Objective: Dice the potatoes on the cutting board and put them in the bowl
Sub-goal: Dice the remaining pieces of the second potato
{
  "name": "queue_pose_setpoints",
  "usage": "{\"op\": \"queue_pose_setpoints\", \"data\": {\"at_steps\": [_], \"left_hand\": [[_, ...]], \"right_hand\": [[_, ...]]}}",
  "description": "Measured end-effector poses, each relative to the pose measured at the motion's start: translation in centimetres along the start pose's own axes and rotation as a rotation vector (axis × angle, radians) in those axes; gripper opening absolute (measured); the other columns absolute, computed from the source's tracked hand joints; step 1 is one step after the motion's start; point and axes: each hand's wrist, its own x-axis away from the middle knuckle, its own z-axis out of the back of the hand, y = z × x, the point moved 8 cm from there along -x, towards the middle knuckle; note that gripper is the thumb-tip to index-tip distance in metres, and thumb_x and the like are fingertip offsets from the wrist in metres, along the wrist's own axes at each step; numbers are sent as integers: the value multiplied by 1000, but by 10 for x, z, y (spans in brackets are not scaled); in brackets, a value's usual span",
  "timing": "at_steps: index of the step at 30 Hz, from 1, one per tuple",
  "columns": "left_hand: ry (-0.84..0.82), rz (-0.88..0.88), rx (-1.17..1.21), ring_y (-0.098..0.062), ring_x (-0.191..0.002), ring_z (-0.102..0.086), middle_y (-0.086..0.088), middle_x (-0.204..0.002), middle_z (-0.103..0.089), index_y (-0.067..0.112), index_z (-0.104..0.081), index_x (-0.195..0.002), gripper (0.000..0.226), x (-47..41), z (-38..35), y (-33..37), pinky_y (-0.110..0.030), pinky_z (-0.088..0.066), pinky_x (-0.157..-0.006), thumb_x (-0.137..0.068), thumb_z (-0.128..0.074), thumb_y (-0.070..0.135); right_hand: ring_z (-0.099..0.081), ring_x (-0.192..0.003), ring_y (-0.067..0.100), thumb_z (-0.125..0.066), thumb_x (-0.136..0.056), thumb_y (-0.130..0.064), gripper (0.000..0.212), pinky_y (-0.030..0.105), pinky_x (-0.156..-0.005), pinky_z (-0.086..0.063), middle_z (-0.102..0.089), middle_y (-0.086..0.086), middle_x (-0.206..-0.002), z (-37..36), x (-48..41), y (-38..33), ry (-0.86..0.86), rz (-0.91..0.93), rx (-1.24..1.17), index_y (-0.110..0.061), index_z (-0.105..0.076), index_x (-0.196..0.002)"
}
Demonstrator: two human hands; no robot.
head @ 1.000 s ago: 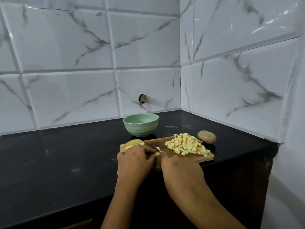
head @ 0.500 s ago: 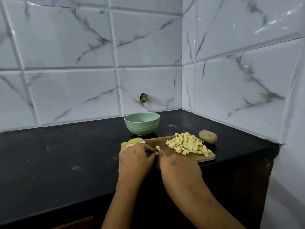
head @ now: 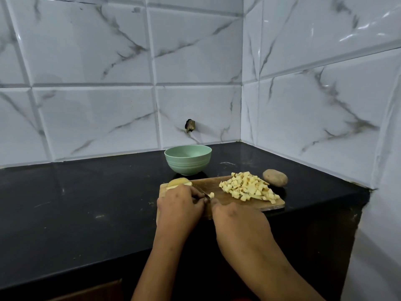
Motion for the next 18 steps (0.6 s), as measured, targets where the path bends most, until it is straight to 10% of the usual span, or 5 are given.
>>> {"op": "queue_pose_setpoints", "data": {"at_steps": [6,18], "left_hand": [[-3,-13,-9,-4,-94,-58,18,-96,-68,36,-72,-97,15,5,2,4,-26,-37,-81,-90,-58,36],[-4,9,68,-5,-91,-61,15,-91,-70,32,-74,-94,14,5,0,2,-33,-48,-88,-86,-62,32]], "right_hand": [[-59,-84,20,-43,-98,-12,40,27,-57,-38,-59,1,-99,5,-11,-1,36,7,-28,-19,-40,-138],[-62,-94,21,-44,-98,-10,51,31,-63,-42,-62,3,-107,-2,-9,-3,-4,-10,-25,-18,-29,-147]]}}
